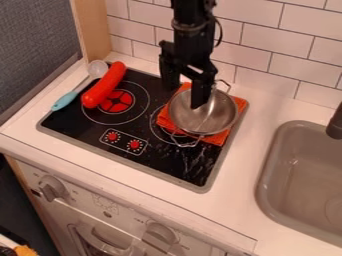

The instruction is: Move the silver wok to the left bottom of the stove

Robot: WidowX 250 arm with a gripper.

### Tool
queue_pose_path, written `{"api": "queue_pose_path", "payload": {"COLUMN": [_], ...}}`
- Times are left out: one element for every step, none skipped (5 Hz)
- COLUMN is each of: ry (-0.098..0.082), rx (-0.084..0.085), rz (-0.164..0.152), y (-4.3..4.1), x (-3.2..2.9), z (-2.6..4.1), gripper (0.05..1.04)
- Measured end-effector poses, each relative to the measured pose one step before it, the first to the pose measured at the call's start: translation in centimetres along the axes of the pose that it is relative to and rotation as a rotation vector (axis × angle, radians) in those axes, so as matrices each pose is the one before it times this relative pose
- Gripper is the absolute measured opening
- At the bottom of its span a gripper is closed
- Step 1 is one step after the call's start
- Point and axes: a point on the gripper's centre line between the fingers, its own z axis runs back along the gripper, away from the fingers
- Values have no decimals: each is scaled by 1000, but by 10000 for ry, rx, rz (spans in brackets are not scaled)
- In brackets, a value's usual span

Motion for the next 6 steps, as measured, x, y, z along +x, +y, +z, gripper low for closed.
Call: {"api": "queue_pose_path", "payload": {"ry": [277,40,-90,14,15,301], "rx": [-45,115,-26,-5,-5,-117], "rz": [370,-4,-17,61,77,-39], "y": [231,182,-34,37,-14,-141], "x": [-111,-63,3,-59,-41,-348], "z": [-678,1,-235,-33,-33,-538], "gripper": [1001,931,638,340,255,525]}}
